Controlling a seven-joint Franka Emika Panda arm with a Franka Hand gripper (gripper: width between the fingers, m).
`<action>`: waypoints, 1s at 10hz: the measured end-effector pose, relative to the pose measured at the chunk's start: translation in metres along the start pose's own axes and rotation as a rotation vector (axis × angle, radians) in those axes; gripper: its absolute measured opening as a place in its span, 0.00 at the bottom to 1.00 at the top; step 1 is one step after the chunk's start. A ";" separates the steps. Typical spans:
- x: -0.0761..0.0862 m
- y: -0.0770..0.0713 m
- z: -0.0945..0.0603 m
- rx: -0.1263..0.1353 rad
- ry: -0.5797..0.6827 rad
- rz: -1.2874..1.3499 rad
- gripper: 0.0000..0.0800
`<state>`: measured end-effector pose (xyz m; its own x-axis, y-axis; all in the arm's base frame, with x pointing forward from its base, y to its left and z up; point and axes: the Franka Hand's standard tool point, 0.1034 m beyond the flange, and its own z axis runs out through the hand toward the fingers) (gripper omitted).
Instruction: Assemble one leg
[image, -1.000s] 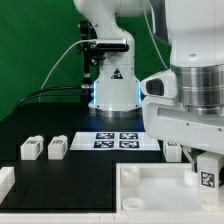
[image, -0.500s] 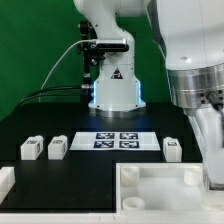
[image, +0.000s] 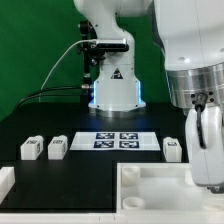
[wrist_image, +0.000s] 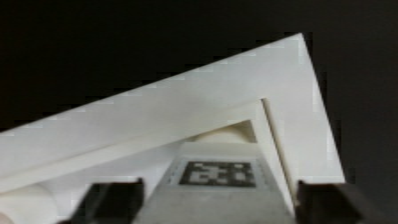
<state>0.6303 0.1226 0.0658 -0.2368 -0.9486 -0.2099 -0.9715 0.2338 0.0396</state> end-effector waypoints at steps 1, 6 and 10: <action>-0.001 0.003 0.002 -0.007 0.000 -0.137 0.77; -0.001 0.006 0.001 -0.037 -0.008 -0.716 0.81; -0.003 0.004 -0.007 -0.139 0.035 -1.259 0.81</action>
Offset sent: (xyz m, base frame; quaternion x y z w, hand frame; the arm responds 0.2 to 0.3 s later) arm 0.0000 0.0000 0.0000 0.0000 0.0000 -0.2667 0.9638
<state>0.6272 0.1252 0.0737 0.8511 -0.5030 -0.1505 -0.5163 -0.8539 -0.0658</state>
